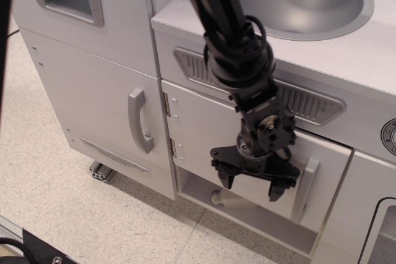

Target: Close cabinet

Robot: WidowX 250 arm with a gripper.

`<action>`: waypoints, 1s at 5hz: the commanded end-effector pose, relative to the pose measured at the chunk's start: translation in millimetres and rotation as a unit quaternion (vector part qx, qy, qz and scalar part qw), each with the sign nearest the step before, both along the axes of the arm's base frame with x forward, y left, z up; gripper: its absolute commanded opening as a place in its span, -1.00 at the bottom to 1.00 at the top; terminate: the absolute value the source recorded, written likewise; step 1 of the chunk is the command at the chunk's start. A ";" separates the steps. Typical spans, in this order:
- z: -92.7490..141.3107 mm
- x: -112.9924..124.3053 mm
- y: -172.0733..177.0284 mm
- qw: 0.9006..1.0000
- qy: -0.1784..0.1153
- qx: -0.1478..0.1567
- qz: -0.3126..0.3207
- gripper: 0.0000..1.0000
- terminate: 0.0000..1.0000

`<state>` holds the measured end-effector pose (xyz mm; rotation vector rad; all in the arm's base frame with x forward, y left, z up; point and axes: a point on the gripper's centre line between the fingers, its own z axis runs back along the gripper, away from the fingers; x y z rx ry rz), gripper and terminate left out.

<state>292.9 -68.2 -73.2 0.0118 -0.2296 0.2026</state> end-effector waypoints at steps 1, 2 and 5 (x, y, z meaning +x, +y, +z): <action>26.7 -2.7 1.7 0.999 -0.026 -0.016 -0.019 1.00 -1.00; 35.3 -39.3 11.9 0.999 -0.011 -0.020 -0.049 1.00 -1.00; 39.4 -64.2 18.6 0.998 -0.005 -0.004 -0.070 1.00 1.00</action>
